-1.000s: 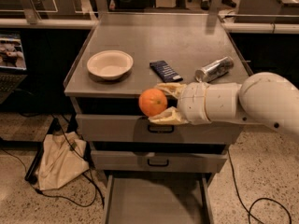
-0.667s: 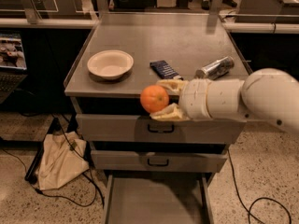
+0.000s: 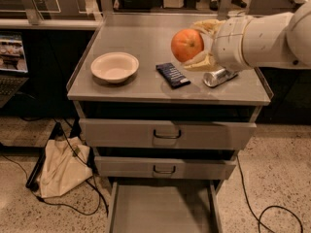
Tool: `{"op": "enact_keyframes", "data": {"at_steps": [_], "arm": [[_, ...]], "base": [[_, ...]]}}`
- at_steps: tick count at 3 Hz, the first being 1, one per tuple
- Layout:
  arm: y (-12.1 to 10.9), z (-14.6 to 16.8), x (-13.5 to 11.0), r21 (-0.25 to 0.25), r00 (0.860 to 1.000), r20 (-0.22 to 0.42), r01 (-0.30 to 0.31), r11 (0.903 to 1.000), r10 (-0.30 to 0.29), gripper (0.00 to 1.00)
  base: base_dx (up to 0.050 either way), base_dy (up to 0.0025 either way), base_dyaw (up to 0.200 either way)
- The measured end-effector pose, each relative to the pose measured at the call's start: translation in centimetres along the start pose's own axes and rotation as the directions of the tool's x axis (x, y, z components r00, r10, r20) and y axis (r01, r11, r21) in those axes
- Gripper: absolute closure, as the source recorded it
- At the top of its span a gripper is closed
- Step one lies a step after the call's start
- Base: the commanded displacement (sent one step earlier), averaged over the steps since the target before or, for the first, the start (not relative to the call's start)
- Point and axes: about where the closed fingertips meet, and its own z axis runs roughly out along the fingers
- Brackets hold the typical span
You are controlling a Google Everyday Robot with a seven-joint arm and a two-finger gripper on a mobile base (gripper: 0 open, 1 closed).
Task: Pick orange from bottom drawer and place on counter
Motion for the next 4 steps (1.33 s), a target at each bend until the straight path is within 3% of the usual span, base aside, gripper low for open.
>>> {"op": "enact_keyframes", "data": {"at_steps": [1,2,4], "arm": [[0.2,0.3,0.0,0.0,1.0,0.004,-0.009,1.0,0.009,1.0],[-1.1,1.0,1.4,0.036,0.999,-0.023,-0.028,0.999,0.029,1.0],[-4.2,3.4,6.6,0.128,0.986,-0.126,-0.094,0.9873,0.11,1.0]], "base": [[0.0,0.0,0.0],[0.0,0.0,0.0],[0.0,0.0,0.0]]}}
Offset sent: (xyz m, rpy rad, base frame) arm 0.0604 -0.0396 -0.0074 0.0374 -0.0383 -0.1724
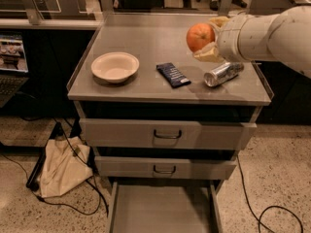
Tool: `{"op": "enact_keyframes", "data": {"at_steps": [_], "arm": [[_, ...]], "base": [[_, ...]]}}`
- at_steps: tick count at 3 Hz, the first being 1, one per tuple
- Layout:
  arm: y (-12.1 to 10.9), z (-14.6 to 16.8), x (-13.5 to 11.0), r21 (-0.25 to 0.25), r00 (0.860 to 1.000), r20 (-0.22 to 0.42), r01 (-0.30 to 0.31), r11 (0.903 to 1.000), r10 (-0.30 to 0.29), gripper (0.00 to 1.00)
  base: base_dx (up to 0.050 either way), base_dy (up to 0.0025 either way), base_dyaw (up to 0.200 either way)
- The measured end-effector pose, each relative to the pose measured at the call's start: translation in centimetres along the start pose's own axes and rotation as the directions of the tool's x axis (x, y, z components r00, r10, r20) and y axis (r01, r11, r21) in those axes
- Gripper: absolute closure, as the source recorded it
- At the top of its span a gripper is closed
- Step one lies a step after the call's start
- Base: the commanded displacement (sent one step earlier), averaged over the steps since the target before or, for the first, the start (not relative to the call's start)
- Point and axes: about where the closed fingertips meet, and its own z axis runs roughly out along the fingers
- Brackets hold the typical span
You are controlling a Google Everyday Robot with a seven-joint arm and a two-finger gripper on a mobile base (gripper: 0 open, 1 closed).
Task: Pick orange from bottom drawer and place on counter
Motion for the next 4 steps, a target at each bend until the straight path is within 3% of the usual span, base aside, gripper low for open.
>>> {"op": "enact_keyframes", "data": {"at_steps": [2,4], "arm": [[-1.2,2.2,2.3,0.005,0.997,-0.067,-0.031,0.9995,0.031,1.0],[-1.2,5.6,2.7,-0.042,0.995,-0.093,-0.037,0.9984,0.033,1.0]], "base": [[0.0,0.0,0.0],[0.0,0.0,0.0]]}}
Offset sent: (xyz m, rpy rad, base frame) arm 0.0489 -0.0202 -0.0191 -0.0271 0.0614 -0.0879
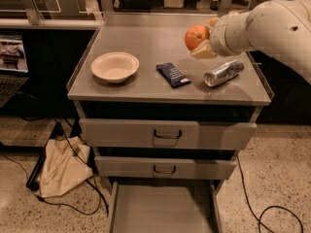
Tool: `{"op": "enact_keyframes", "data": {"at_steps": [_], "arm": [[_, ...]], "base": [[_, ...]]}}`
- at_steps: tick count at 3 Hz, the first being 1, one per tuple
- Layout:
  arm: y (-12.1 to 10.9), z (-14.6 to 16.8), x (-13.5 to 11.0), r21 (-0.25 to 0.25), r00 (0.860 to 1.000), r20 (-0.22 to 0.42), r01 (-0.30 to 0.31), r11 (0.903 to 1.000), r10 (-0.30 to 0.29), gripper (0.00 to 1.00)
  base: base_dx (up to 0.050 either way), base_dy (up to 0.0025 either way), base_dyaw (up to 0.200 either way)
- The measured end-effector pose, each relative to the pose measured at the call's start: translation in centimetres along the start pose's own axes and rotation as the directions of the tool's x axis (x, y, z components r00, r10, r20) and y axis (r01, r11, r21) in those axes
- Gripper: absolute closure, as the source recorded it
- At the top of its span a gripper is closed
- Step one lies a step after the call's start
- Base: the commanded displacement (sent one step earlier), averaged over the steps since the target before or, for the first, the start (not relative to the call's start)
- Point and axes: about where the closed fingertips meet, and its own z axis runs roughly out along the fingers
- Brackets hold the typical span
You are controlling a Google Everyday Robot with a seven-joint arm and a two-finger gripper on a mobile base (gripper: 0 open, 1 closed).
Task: Pick orange from bottom drawer and place on counter
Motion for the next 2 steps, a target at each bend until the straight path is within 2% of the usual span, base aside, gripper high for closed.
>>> {"op": "enact_keyframes", "data": {"at_steps": [1,2], "arm": [[1.1,0.8,1.6,-0.033,0.999,-0.041,-0.026,0.9991,0.025,1.0],[1.9,0.9,2.8,-0.046,0.997,-0.068,-0.048,0.9978,0.045,1.0]], "base": [[0.0,0.0,0.0],[0.0,0.0,0.0]]}}
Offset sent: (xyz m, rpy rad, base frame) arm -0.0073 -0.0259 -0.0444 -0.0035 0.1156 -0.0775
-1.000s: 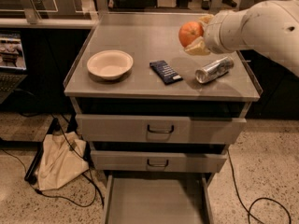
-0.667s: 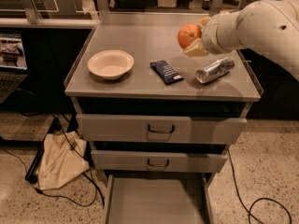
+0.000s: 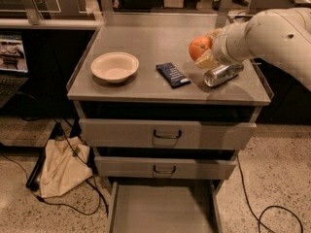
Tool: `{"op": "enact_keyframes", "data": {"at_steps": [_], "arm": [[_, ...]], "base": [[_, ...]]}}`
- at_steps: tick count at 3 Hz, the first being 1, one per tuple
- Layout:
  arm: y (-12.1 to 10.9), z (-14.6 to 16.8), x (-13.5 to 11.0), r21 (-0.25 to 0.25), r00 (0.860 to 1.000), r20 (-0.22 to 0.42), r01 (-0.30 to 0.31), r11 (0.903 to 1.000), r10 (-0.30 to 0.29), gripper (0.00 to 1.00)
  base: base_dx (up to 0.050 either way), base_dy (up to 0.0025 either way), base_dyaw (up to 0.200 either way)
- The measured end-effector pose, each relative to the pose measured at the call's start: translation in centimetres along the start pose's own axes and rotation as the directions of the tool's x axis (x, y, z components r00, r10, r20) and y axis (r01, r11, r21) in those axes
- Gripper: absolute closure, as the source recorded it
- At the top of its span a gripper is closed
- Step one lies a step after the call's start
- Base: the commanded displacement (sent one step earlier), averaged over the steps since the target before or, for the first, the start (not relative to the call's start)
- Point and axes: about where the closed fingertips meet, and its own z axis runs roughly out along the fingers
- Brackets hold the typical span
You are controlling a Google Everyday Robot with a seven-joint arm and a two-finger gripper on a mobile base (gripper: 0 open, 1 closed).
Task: Pick orange from bottom drawer and place on counter
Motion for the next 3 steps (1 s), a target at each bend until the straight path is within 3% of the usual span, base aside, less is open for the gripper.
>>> {"op": "enact_keyframes", "data": {"at_steps": [1,3], "arm": [[0.01,0.0,0.0,0.0,1.0,0.0,0.0,1.0,0.0,0.81],[0.01,0.01,0.0,0.0,1.0,0.0,0.0,1.0,0.0,0.35]], "base": [[0.0,0.0,0.0],[0.0,0.0,0.0]]}}
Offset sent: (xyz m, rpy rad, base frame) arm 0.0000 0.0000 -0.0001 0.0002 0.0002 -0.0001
